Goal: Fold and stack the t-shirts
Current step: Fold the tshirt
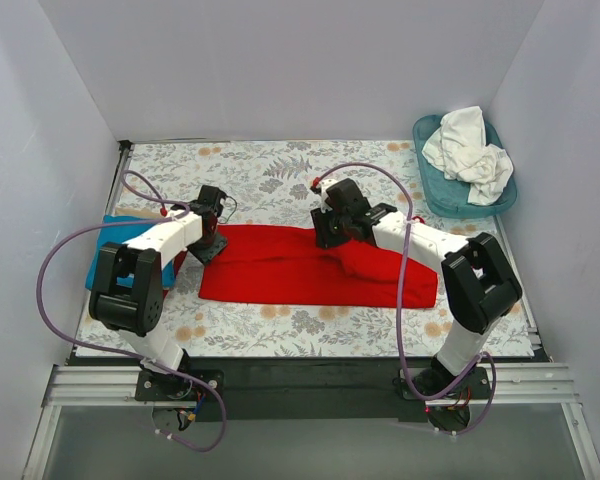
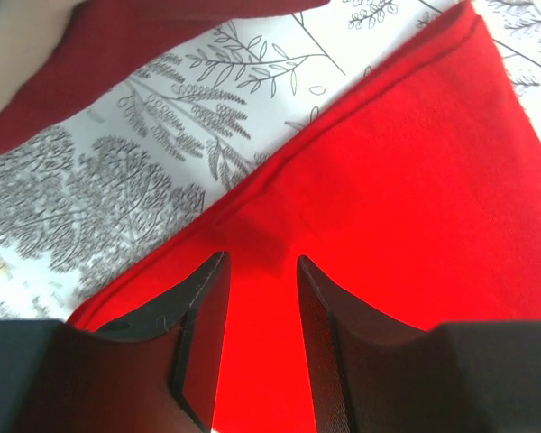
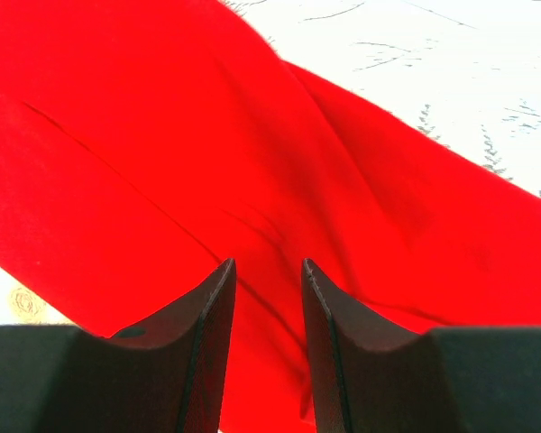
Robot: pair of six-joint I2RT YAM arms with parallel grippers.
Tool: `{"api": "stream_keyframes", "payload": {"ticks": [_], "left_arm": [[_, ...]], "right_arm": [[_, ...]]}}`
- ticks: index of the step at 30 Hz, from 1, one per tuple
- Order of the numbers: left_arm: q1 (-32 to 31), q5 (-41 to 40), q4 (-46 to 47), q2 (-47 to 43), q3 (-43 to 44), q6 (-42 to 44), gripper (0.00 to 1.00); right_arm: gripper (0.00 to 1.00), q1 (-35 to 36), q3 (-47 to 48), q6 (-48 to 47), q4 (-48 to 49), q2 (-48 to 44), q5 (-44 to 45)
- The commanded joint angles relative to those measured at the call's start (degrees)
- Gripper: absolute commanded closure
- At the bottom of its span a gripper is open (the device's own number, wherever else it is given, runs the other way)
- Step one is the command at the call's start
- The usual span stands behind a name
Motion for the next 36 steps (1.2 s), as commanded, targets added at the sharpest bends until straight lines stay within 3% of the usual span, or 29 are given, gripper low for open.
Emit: {"api": "stream_keyframes", "payload": {"ticks": [1, 8, 15, 21, 32, 36], "left_arm": [[0.8, 1.4, 2.7, 1.4, 1.5, 0.0, 0.66], [1.8, 2.3, 4.2, 3.2, 2.6, 1.0, 0.68], [2.9, 2.5, 5.0, 3.6, 1.8, 1.3, 0.82], [4.3, 2.8, 5.3, 2.7, 2.3, 2.5, 1.00], [6.2, 3.8, 5.5, 1.6, 3.7, 4.0, 1.00], [6.6, 4.8, 5.2, 1.5, 4.8, 4.8, 1.00]], "right_arm": [[0.59, 0.8, 2.5, -2.5, 1.9, 0.8, -0.7], [0.56, 2.7, 2.3, -3.9, 2.2, 2.2, -0.9], [0.50, 4.7, 2.5, -6.1, 2.7, 3.9, 1.3], [0.49, 5.1, 2.9, -7.4, 2.6, 5.1, 4.7], [0.48, 5.2, 0.4, -10.4, 2.6, 5.3, 8.6], [0.55, 5.2, -0.4, -10.8, 2.6, 5.8, 7.9]]}}
